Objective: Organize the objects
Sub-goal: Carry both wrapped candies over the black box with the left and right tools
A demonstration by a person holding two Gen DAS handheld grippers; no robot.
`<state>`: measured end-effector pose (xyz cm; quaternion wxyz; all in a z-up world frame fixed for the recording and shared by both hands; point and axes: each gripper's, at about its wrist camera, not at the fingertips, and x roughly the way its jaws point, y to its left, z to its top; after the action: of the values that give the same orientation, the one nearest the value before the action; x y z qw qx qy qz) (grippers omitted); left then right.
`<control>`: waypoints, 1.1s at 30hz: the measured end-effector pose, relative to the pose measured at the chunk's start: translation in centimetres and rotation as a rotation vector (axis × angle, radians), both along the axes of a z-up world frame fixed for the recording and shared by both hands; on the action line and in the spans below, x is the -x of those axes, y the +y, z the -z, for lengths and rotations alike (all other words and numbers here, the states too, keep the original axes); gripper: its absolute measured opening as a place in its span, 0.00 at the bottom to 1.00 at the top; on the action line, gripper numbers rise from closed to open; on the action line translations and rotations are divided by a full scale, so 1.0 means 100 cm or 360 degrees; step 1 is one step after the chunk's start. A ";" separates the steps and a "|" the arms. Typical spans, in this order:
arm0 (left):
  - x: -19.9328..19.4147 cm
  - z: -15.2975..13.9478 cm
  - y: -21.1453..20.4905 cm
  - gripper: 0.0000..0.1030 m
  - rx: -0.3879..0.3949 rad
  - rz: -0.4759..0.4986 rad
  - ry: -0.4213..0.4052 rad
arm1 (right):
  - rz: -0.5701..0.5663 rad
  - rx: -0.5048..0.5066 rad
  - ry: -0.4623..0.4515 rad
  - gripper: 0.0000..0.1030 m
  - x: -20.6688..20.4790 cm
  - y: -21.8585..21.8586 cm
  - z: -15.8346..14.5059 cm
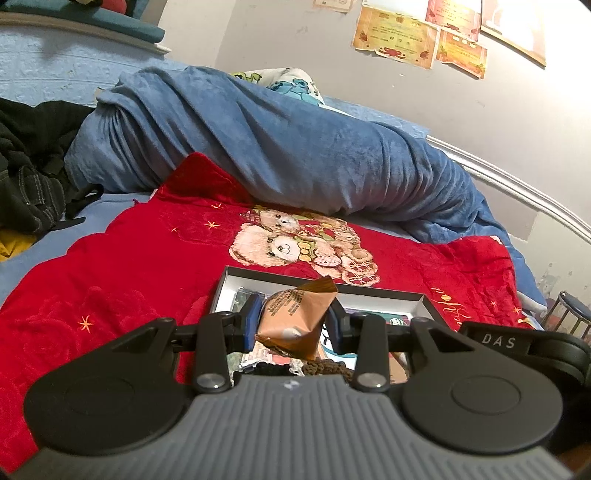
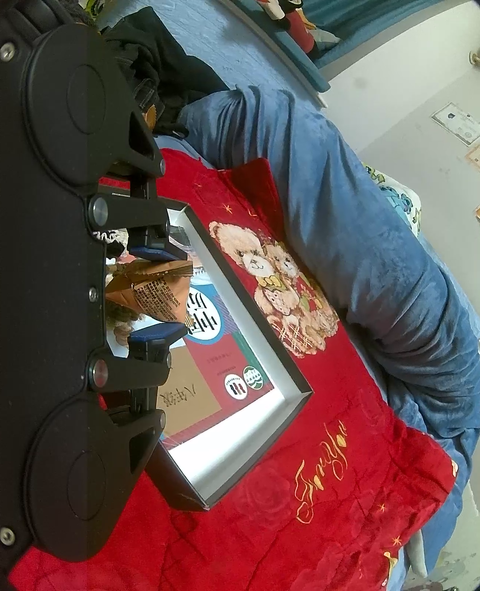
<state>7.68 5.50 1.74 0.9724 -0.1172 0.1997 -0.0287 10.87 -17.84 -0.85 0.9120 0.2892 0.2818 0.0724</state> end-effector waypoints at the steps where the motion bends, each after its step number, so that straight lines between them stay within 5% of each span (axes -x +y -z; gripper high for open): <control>1: 0.000 0.000 0.000 0.40 0.0001 0.0000 0.0001 | -0.0001 -0.0003 0.0002 0.33 0.000 0.000 0.000; 14: 0.005 0.003 -0.016 0.40 -0.0058 0.0081 -0.0039 | 0.0031 -0.0046 -0.0022 0.33 0.001 -0.008 -0.005; 21: 0.004 0.014 -0.032 0.40 0.0032 0.0219 -0.0008 | 0.0085 -0.0081 -0.0014 0.33 0.001 -0.034 -0.016; 33: -0.006 0.017 -0.069 0.40 -0.0169 0.0295 -0.0039 | 0.0044 -0.0233 -0.0004 0.33 -0.014 -0.079 -0.026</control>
<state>8.27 -1.42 0.08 0.9728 -0.0461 0.1990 -0.1092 12.30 -25.76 1.73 0.8897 0.3589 0.2706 0.0806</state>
